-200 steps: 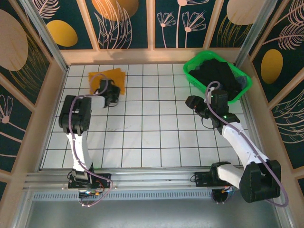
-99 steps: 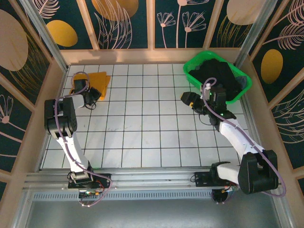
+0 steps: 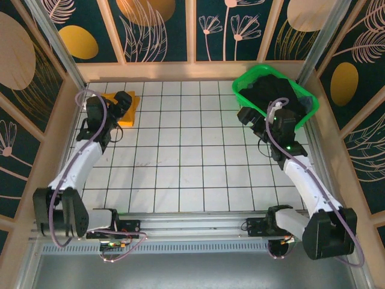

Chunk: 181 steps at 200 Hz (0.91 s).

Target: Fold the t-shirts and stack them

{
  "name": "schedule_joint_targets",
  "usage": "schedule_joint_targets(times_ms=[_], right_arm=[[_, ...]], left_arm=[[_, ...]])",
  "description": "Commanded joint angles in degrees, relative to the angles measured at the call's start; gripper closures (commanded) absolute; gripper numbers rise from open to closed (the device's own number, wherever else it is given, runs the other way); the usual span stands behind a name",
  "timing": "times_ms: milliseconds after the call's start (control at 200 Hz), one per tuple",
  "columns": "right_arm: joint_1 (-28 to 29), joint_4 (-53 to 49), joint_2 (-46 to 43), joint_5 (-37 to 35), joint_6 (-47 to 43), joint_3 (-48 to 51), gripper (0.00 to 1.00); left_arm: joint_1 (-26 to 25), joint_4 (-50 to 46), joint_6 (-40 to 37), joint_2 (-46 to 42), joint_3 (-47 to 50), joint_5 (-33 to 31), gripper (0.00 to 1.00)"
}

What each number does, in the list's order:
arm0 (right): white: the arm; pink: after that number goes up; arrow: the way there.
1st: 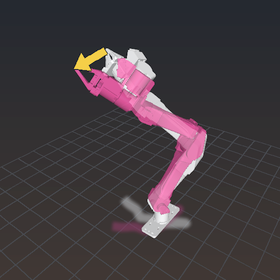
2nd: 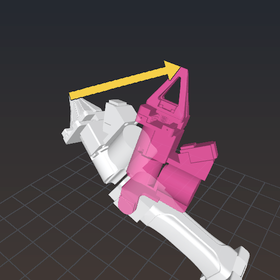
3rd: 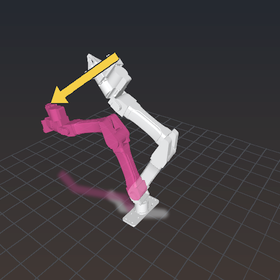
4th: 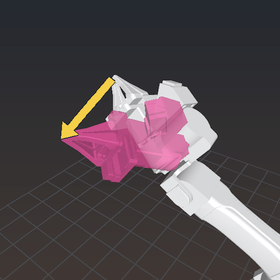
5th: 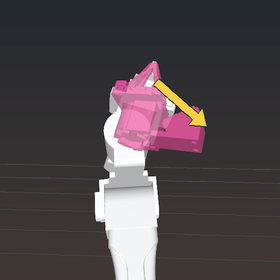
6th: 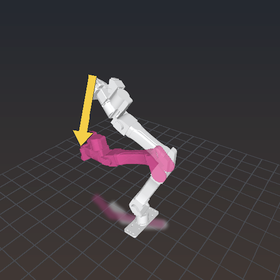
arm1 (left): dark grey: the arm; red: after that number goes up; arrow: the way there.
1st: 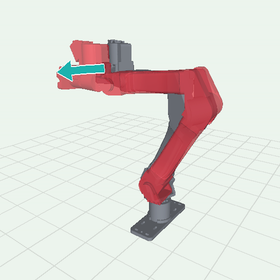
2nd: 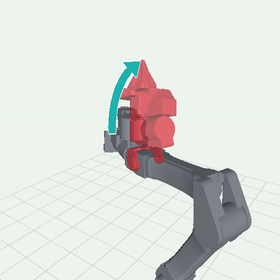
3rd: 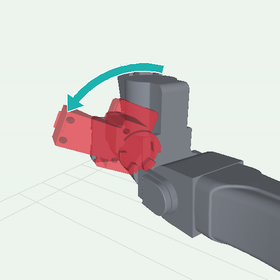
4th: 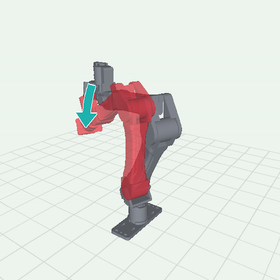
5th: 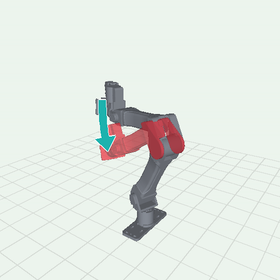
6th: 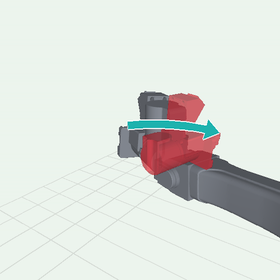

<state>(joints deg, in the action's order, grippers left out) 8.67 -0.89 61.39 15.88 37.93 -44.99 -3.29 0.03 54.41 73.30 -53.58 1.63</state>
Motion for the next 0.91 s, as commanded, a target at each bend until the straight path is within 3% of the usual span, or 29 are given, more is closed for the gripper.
schedule_joint_targets(times_ms=[0, 75, 130, 190, 250, 355, 465, 515, 606, 691, 831, 901], right_arm=[[-0.14, -10.88, 2.13, -25.26, -4.99, -2.49, 0.01], [-0.18, -3.79, 1.66, -32.21, -10.51, 2.88, 0.01], [-0.18, 11.41, -0.72, -33.07, -16.90, 11.40, 0.01], [0.95, 34.62, -3.24, -36.24, -24.88, 23.54, 0.01], [1.79, 48.55, -1.83, -38.99, -32.61, 29.95, 0.01], [-0.02, 44.76, 3.85, -39.86, -35.01, 29.52, 0.01], [-2.06, 54.42, 10.53, -37.90, -34.46, 33.02, 0.01], [-2.99, 50.64, 13.43, -36.41, -33.95, 29.54, 0.01], [-4.63, 56.14, 19.15, -32.38, -34.43, 27.16, 0.01], [-6.22, 54.08, 22.91, -30.22, -36.00, 23.27, 0.01], [-10.06, 63.56, 23.92, -24.17, -34.05, 28.15, 0.01], [-10.30, 74.82, 24.86, -21.64, -34.68, 33.97, 0.01]], left_arm=[[-0.63, -7.72, -1.09, -3.19, 2.86, -17.09, 0.01], [-0.77, -8.04, -5.84, -7.70, 7.21, -29.21, 0.01], [-0.80, -0.65, -13.19, -11.77, 14.02, -35.27, 0.01], [-0.78, 11.89, -26.19, -14.48, 22.24, -37.93, 0.01], [-0.76, 19.56, -33.71, -14.38, 27.73, -38.41, 0.01], [-0.75, 30.44, -38.79, -10.41, 33.34, -33.18, 0.01], [-0.75, 35.48, -38.22, -2.16, 33.02, -32.44, 0.01], [-0.67, 38.83, -38.18, 1.97, 32.68, -31.47, 0.01], [-0.64, 43.43, -39.71, 7.93, 30.04, -29.66, 0.01], [-0.33, 44.70, -43.25, 12.18, 26.66, -28.37, 0.01], [1.55, 55.50, -45.70, 12.55, 31.04, -24.06, 0.01], [1.53, 68.91, -46.92, 10.77, 38.47, -21.13, 0.01]])
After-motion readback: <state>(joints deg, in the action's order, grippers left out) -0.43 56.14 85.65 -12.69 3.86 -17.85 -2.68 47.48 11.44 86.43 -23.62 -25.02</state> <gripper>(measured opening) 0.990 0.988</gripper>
